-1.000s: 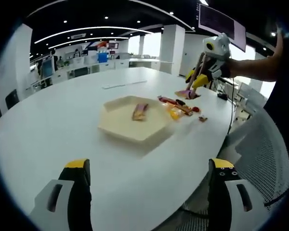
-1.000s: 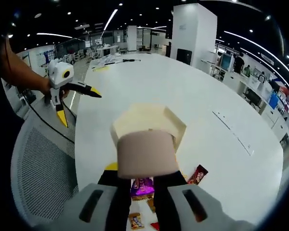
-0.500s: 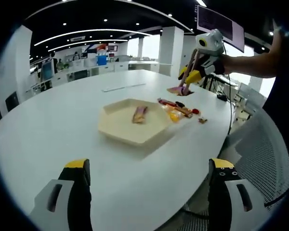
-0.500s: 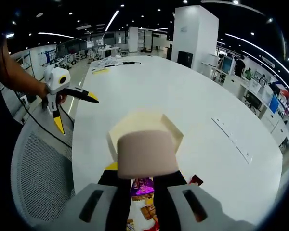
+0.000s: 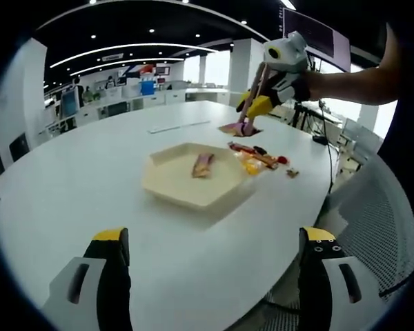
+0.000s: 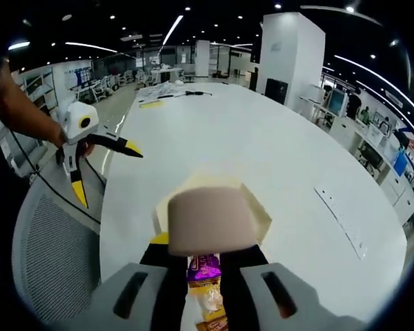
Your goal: Place the target food into the container with the food tongs after gripping and lifting it, then release it inside without dropping or visibly crushing the food.
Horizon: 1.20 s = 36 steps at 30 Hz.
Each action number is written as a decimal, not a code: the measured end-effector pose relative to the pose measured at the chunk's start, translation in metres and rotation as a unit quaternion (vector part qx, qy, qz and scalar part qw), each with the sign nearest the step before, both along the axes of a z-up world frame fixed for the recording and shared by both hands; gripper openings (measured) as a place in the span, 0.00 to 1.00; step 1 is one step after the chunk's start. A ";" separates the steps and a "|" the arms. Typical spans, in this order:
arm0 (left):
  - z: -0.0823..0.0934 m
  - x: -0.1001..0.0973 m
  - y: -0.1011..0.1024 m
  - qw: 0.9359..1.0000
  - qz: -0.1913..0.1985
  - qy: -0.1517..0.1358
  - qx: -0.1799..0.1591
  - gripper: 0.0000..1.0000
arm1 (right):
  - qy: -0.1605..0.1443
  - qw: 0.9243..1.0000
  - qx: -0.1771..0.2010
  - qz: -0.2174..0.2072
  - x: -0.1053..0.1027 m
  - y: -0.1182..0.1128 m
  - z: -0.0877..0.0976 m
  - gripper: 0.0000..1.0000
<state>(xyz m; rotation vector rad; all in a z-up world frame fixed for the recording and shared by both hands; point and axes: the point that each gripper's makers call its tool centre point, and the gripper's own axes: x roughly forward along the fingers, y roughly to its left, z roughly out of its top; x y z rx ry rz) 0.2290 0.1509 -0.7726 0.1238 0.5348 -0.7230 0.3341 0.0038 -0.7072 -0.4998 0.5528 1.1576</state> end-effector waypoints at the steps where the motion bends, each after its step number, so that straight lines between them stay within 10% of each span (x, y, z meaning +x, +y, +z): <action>1: 0.000 0.000 0.000 1.000 0.000 0.001 0.000 0.99 | -0.001 1.000 0.000 0.001 0.001 0.002 0.000 0.16; 18: -0.002 -0.001 0.000 1.000 -0.001 0.004 0.003 0.99 | -0.002 1.000 0.005 0.028 0.021 0.054 -0.006 0.16; 36: -0.003 0.000 0.000 1.000 0.001 0.005 0.004 0.99 | 0.004 0.999 0.022 0.028 0.028 0.057 -0.003 0.19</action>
